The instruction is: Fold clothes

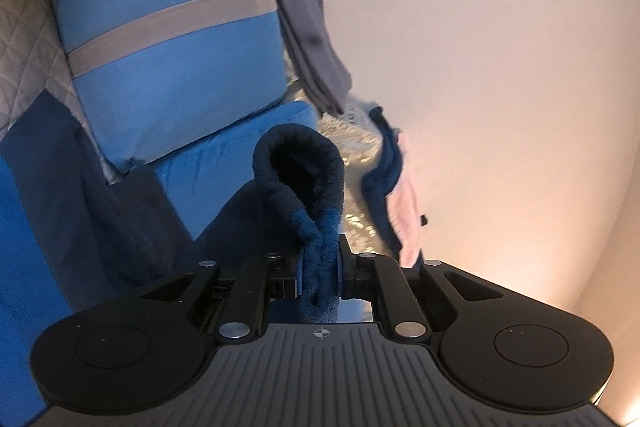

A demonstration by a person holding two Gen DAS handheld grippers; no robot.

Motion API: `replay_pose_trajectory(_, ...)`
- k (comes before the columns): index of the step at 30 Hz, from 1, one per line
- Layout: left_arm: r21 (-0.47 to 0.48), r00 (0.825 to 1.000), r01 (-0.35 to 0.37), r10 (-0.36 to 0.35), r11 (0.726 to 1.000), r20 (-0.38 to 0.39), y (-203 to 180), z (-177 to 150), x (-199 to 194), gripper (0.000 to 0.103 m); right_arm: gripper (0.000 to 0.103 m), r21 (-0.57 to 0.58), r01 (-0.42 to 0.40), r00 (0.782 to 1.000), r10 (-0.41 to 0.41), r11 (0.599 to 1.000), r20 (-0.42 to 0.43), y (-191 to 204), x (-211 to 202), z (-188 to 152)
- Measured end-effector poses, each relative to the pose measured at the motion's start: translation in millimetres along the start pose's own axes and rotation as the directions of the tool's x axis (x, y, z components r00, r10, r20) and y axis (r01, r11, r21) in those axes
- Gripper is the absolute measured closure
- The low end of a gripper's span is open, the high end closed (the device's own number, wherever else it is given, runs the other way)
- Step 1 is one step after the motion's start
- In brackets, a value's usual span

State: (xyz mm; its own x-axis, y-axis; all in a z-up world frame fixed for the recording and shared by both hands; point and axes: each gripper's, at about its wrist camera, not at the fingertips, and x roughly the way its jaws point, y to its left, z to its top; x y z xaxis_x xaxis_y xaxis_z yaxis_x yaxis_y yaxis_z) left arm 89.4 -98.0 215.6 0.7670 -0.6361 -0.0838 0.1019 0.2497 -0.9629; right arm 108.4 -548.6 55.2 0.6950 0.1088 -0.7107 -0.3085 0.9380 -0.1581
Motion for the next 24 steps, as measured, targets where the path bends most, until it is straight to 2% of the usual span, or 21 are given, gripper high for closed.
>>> replay_pose_trajectory(6, 0.013, 1.000, 0.011, -0.011, 1.000, 0.008, -7.3, 2.9, -6.3, 0.089, 0.000, 0.026, -0.039, 0.999, 0.039, 0.999, 0.007, -0.5, -1.8, 0.5)
replay_pose_trajectory(9, 0.043, 1.000, -0.012, 0.012, 0.999, 0.013, -7.7, 4.4, -11.3, 0.089, 0.000, 0.111, -0.065, 0.998, 0.064, 0.992, 0.009, -15.4, -6.9, 9.8)
replay_pose_trajectory(13, 0.050, 0.999, -0.035, 0.034, 0.998, 0.019, -2.6, 7.7, -17.1, 0.089, 0.000, 0.250, -0.123, 0.992, 0.118, 0.960, 0.035, -40.3, -19.3, 22.4)
replay_pose_trajectory(19, 0.053, 0.998, -0.065, 0.064, 0.996, 0.018, 1.7, 10.9, -22.1, 0.089, 0.000, 0.381, -0.168, 0.985, 0.164, 0.909, 0.044, -66.4, -21.8, 30.2)
replay_pose_trajectory(24, 0.041, 0.998, -0.067, 0.067, 0.997, -0.009, 3.2, 6.5, -18.5, 0.089, 0.000, 0.377, -0.164, 0.983, 0.182, 0.912, -0.010, -58.8, -6.5, 17.0)
